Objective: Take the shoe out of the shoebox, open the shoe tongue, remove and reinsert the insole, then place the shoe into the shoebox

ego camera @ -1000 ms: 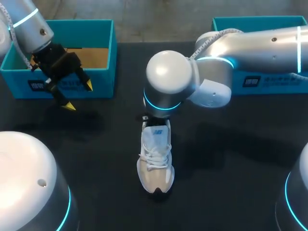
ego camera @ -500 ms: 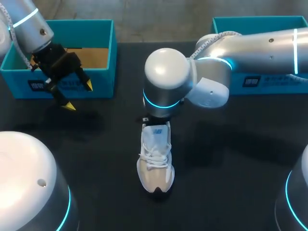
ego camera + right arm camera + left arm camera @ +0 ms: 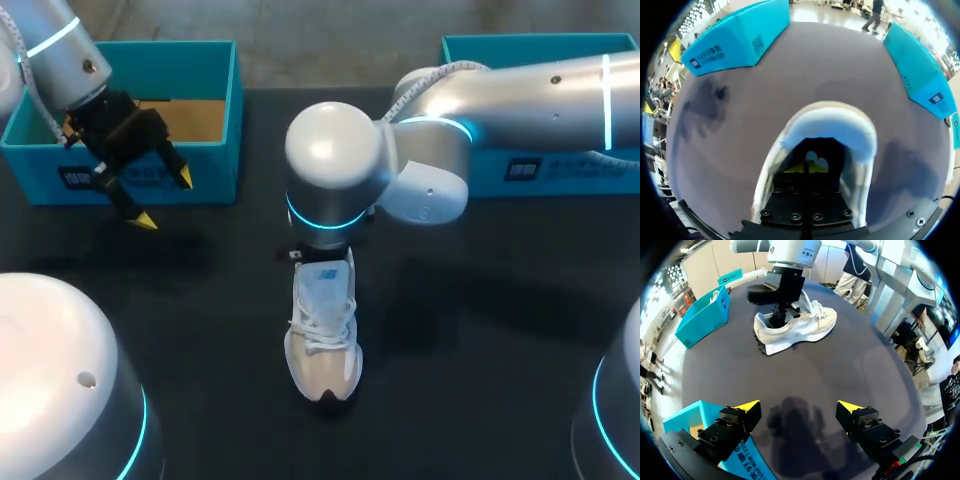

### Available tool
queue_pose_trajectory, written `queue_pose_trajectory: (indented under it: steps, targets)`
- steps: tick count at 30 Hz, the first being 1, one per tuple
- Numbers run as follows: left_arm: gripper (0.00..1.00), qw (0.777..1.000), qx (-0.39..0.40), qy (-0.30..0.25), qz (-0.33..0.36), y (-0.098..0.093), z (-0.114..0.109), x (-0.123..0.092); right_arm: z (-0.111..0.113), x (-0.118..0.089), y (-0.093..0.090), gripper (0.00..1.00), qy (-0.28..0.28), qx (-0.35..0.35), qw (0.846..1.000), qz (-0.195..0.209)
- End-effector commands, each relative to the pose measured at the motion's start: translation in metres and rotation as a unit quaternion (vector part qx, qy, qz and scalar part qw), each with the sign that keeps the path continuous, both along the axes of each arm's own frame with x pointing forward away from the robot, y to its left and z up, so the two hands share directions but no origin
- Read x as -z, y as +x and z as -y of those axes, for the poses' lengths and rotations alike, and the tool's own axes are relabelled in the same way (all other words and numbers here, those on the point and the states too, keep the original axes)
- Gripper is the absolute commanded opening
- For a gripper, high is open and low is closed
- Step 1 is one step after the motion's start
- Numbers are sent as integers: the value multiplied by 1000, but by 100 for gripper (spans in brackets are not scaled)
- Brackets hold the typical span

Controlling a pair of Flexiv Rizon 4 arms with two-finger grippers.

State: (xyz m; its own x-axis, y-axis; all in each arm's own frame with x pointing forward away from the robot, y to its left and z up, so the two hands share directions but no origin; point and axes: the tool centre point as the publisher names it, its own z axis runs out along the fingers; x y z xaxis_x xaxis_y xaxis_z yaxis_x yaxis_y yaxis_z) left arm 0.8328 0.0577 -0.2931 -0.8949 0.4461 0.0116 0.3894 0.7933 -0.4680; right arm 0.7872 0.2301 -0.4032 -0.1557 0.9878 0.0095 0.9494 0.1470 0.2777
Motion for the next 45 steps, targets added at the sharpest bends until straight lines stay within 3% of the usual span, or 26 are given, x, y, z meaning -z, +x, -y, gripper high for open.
queue_pose_trajectory:
  steps: [1,21,34,36,40,45]
  targets:
    - [100,1000,0,1,0,-1,0,0,-2,24,10,0,12,-3,1000,-21]
    - [100,1000,0,1,0,-1,0,0,-5,-41,-5,0,-19,-2,1000,-11]
    - [100,1000,0,1,0,-1,0,0,7,-41,-12,0,-21,7,998,-50]
    - [100,1000,0,1,0,-1,0,0,8,-41,-14,15,-22,8,998,-56]
    - [100,1000,0,1,0,-1,0,0,12,-41,-19,23,-18,18,998,-66]
    - [100,1000,0,1,0,-1,0,0,12,-42,-29,27,-18,25,997,-75]
